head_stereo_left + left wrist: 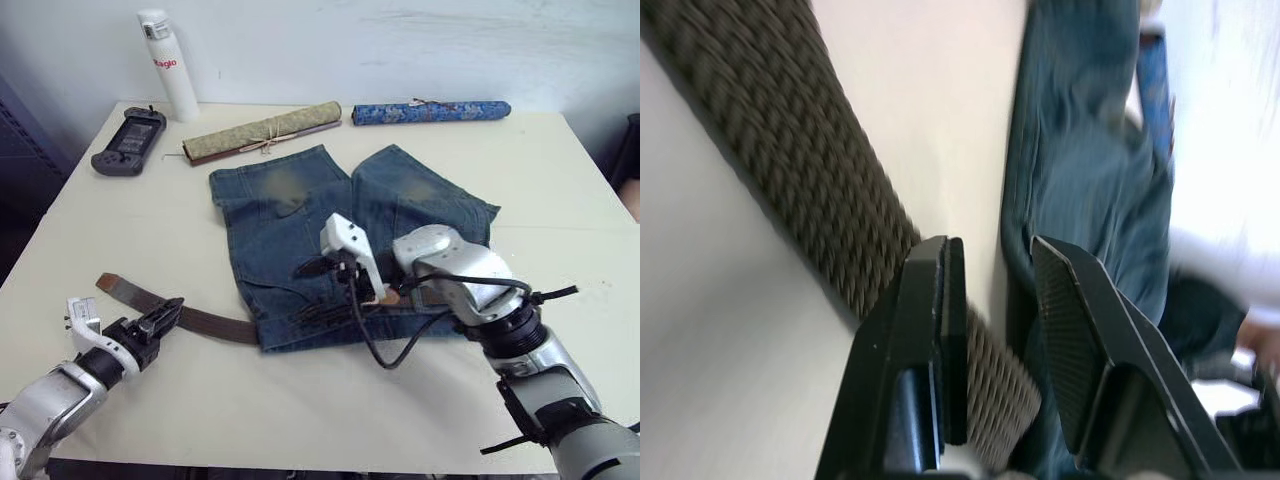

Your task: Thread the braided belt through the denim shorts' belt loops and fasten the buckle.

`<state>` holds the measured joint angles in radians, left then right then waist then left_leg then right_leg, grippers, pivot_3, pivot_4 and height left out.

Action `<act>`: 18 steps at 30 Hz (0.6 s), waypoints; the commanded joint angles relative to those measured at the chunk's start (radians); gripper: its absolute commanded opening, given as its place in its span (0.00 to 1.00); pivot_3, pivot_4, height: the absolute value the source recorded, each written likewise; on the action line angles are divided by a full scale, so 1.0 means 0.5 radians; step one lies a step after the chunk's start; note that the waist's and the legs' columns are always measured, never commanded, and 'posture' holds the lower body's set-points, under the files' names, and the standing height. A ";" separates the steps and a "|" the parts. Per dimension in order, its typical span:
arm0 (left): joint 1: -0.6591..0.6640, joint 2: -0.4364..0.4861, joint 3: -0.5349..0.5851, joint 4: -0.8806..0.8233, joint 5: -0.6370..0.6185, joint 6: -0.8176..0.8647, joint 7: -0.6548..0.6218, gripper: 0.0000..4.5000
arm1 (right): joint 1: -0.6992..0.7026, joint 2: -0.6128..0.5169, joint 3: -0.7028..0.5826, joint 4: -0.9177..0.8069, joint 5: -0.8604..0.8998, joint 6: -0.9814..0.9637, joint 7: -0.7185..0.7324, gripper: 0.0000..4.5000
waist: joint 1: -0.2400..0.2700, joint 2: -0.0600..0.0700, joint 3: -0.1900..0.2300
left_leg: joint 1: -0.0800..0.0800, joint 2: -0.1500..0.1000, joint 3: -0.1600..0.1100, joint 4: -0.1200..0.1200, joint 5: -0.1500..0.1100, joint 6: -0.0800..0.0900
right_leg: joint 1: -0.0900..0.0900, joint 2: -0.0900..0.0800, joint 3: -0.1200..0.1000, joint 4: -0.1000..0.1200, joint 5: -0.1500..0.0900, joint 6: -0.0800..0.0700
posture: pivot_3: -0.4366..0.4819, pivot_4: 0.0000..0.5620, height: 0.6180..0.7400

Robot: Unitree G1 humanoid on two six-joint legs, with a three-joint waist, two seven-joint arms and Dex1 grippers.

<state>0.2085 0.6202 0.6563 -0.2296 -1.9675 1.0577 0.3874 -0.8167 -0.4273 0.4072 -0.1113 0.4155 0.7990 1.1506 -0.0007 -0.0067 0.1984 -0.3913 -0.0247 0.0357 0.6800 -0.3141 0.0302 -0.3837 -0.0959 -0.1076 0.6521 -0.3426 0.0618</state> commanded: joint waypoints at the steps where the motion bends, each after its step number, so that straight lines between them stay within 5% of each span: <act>1: 0.120 0.334 0.079 -0.176 0.055 0.151 -0.318 0.29 | -0.075 0.014 -0.025 -0.018 0.003 -0.036 0.014 1.00 | -0.006 0.000 0.001 | 0.000 0.000 0.000 0.000 -0.001 -0.001 | -0.001 0.000 0.000 0.001 0.000 0.000 | 0.48 0.27 0.56; 7: 0.124 0.695 0.120 -0.490 0.835 0.030 -1.110 0.29 | -0.080 -0.182 -0.067 -0.156 0.122 0.111 0.190 1.00 | 0.006 0.007 0.005 | 0.000 -0.001 0.001 -0.003 -0.002 -0.005 | -0.002 -0.001 0.001 -0.002 -0.001 -0.002 | 0.48 0.27 0.56; 11: 0.027 0.844 0.020 -0.417 0.840 0.107 -1.413 0.29 | -0.061 -0.339 -0.128 -0.264 0.204 0.228 0.215 1.00 | -0.003 0.008 0.005 | -0.003 -0.001 0.003 -0.020 0.000 -0.007 | -0.010 -0.001 0.004 -0.009 -0.001 -0.002 | 0.48 0.27 0.56; 18: 0.167 1.123 -0.400 -0.578 2.120 -0.608 -2.167 0.29 | -0.017 -0.425 -0.198 -0.322 0.246 0.292 0.148 1.00 | -0.044 0.009 0.006 | -0.004 0.000 0.006 -0.047 0.014 0.000 | -0.019 0.001 0.000 -0.019 -0.005 -0.011 | 0.48 0.27 0.56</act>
<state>0.2876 1.1634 0.4753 -0.5031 -1.0373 0.8597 -0.6184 -0.8276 -0.6339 0.3399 -0.2333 0.5157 0.9413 1.2285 -0.0228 -0.0022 0.2013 -0.3934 -0.0246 0.0388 0.6559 -0.3072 0.0304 -0.3932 -0.0953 -0.1080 0.6422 -0.3451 0.0563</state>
